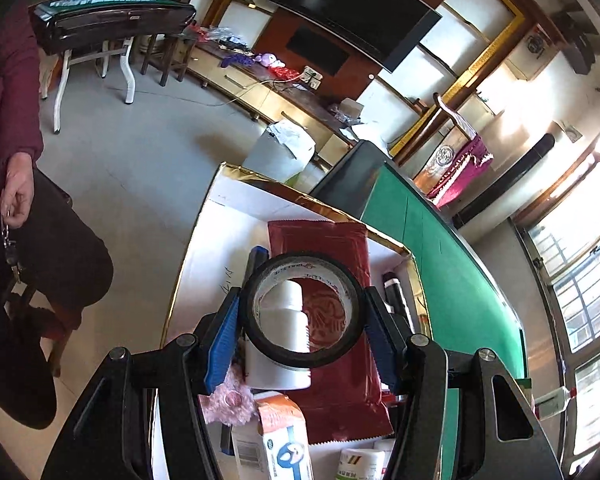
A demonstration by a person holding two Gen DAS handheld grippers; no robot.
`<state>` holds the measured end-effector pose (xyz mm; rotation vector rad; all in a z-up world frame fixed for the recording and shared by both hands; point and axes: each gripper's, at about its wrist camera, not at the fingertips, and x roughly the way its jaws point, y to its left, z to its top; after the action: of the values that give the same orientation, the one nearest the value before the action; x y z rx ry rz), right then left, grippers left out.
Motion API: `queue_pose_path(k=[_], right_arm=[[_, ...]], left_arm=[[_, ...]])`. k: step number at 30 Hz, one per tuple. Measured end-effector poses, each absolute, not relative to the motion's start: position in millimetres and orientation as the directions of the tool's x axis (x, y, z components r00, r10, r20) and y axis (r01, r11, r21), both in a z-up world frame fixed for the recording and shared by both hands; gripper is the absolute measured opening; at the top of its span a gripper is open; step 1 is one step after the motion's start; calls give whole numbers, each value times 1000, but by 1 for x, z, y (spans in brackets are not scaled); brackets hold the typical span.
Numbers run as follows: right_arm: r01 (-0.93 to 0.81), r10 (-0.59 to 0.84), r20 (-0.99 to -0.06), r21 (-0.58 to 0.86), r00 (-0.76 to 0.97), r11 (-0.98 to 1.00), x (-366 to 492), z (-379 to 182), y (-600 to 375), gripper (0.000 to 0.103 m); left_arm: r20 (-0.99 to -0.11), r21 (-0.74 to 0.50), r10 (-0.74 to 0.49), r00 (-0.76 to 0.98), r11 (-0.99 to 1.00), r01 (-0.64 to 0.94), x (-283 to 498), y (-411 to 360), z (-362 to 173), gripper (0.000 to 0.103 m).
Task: Organize objects
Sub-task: 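Carry both tape rolls over the tray with both grippers, then open the left gripper to drop the grey tape while the right releases the black tape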
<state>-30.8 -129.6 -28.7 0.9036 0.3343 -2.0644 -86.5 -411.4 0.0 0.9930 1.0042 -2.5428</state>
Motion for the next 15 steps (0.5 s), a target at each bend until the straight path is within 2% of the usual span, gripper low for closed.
queue_pose_path(k=[11, 13, 15], right_arm=[[773, -559, -739, 82, -377, -629, -43, -47, -143, 61], [770, -554, -739, 76, -383, -633, -43, -48, -144, 61], [766, -549, -737, 66, -395, -639, -43, -47, -144, 61]], left_arm=[[-668, -512, 14, -744, -734, 446, -93, -415, -7, 55], [-662, -516, 12, -749, -733, 444, -92, -414, -7, 63], [-662, -513, 10, -750, -735, 443, -92, -412, -6, 65]])
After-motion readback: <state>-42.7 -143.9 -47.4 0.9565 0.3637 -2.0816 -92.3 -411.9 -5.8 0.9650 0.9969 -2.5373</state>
